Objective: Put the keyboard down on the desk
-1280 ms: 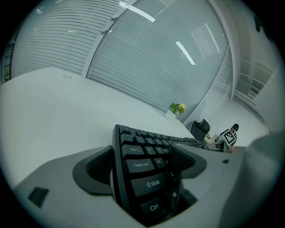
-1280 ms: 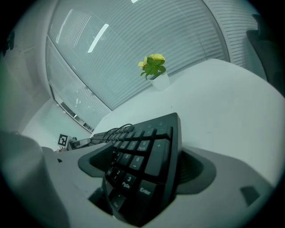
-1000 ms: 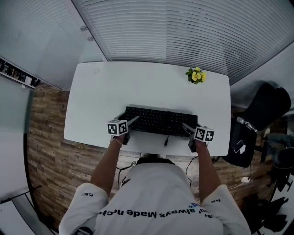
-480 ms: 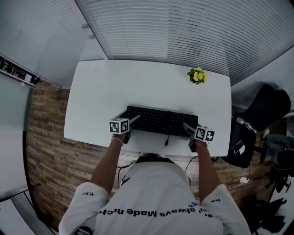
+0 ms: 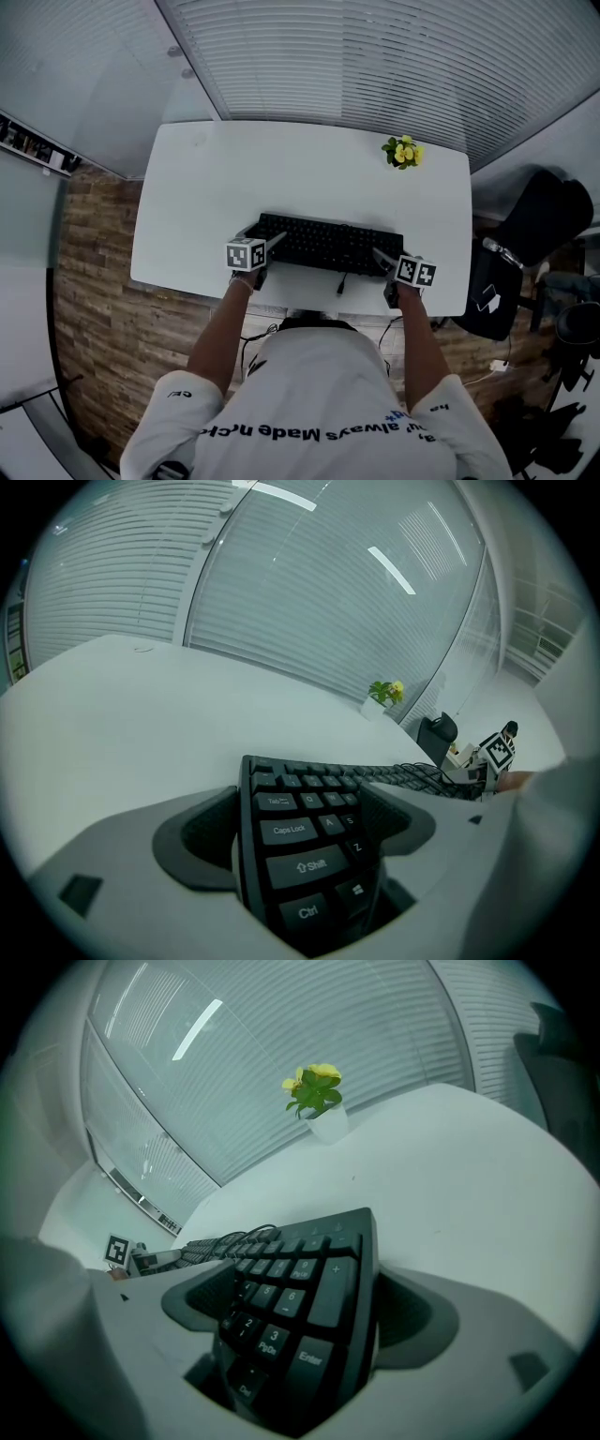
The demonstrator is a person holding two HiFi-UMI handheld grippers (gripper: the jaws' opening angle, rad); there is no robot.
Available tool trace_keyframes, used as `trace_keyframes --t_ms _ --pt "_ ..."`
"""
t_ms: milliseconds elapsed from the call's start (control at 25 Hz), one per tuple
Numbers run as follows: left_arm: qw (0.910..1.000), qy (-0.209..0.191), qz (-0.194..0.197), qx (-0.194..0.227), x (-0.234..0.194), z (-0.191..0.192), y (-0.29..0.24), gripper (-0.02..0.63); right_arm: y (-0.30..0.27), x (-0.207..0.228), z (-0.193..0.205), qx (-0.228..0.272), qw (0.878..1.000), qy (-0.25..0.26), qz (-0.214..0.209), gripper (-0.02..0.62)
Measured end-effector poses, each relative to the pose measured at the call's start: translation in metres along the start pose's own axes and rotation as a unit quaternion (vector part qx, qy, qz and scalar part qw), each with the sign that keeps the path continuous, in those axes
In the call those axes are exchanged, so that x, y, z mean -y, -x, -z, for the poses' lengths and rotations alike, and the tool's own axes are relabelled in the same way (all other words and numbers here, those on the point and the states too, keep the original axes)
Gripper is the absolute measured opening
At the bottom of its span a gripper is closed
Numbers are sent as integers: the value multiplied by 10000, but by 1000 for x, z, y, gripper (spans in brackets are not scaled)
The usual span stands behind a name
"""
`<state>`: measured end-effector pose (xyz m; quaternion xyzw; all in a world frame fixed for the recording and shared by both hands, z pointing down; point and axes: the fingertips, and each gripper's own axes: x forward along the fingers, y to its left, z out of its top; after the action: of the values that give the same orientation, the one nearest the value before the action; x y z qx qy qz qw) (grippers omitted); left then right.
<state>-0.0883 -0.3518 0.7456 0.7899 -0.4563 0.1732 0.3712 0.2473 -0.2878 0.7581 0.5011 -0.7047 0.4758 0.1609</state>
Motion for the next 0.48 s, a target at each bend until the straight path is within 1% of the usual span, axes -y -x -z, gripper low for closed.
trace_keyframes --t_ms 80,200,360,480 --pt "9999 -105 -79 -97 -1 3 0 405 1 0 1 -21 9998 127 126 477" --pt "9986 -406 -201 -280 0 13 -1 403 -1 3 8 -171 9980 434 420 476" --pt "9983 -445 -248 -276 1 14 -1 403 -2 6 8 -118 9974 473 531 476" --pt "9978 -491 -317 -302 0 15 -1 403 -2 7 10 -111 9954 608 726 481"
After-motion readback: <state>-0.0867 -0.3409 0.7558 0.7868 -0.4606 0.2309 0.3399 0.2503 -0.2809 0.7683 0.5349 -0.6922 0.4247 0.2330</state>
